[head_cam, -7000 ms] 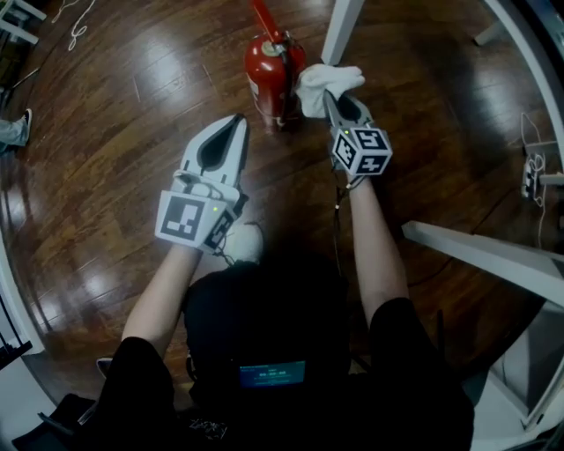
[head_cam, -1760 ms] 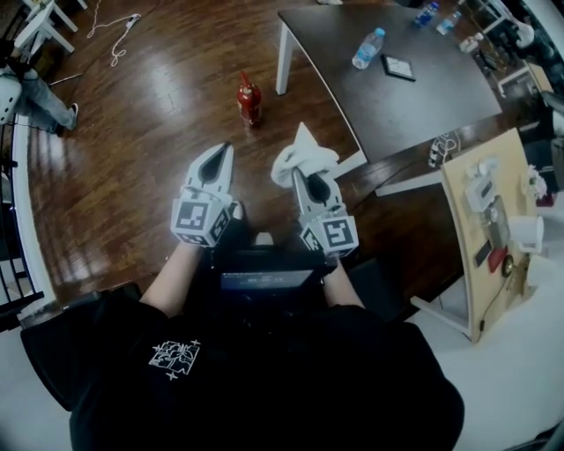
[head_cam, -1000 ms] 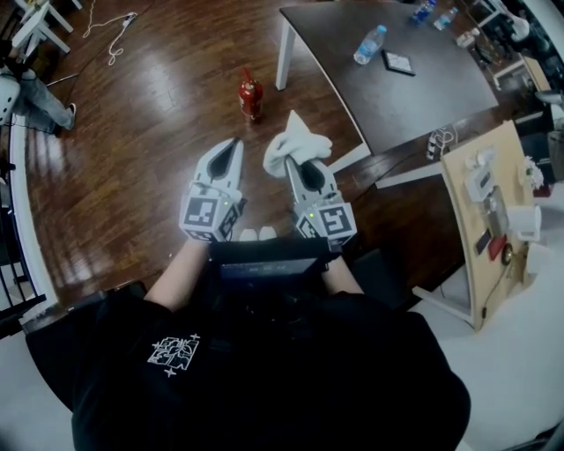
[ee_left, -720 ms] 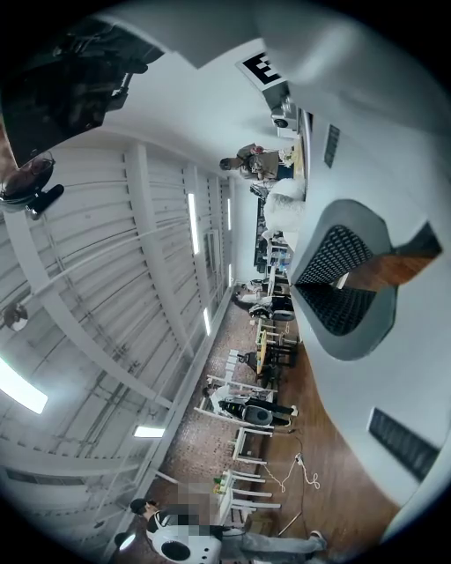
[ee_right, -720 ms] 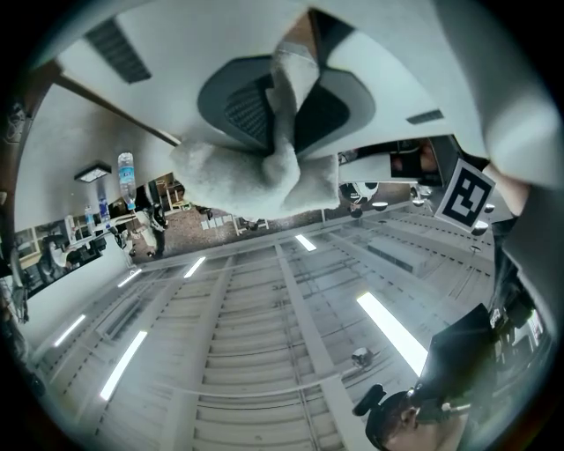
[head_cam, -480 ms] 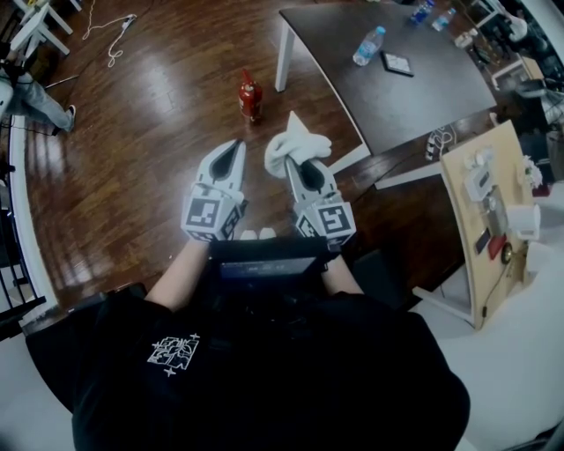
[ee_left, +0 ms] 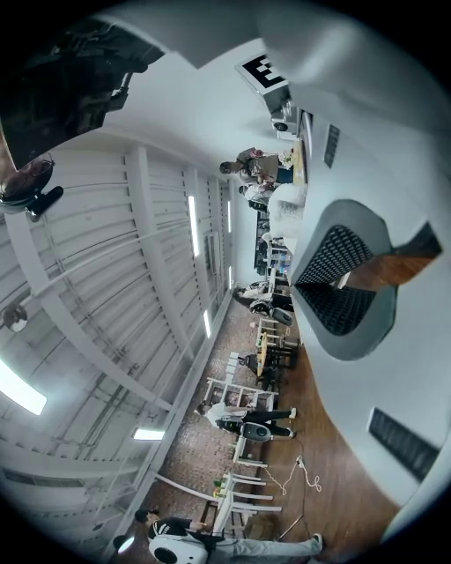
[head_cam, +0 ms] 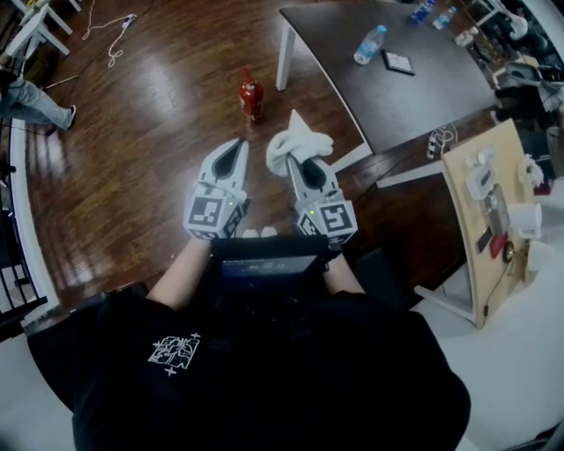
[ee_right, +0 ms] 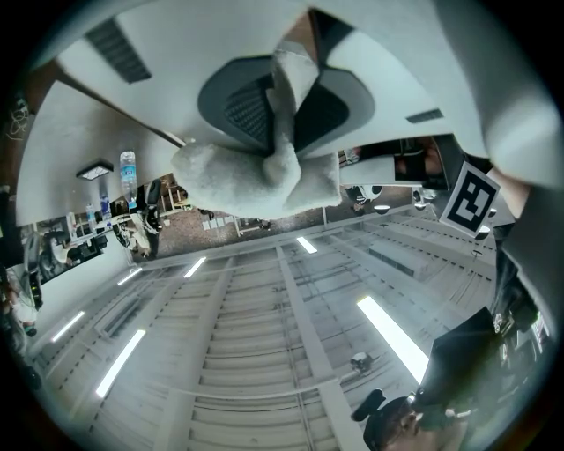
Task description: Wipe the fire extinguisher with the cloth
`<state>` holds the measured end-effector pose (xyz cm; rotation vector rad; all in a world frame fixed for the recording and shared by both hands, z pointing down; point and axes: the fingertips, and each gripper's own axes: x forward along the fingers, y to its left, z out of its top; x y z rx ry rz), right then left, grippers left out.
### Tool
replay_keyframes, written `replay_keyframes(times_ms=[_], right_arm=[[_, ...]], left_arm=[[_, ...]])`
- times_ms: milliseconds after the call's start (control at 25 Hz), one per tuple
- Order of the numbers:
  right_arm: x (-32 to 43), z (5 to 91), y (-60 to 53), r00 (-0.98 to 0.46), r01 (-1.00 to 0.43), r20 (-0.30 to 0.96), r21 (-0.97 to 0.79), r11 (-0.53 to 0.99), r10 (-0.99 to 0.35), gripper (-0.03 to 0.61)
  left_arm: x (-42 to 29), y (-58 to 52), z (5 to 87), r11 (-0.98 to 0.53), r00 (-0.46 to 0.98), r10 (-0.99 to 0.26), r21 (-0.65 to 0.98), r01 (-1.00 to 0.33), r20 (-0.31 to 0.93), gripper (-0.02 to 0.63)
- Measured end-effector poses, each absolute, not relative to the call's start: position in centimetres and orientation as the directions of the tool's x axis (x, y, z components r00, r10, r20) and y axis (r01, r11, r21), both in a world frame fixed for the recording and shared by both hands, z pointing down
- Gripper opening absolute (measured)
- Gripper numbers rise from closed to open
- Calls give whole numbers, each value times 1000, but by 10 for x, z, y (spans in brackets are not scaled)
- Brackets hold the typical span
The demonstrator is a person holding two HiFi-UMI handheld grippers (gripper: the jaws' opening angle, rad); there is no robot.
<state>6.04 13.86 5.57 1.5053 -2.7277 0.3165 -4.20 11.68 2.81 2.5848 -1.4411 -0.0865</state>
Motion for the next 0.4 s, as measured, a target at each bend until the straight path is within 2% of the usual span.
replay_keyframes(times_ms=[400], right_arm=[[60,56,138,-536,-840,107,-168,516,-838,75]], left_arm=[[-39,115,26,-516,531,-847,196,-834,27,0]])
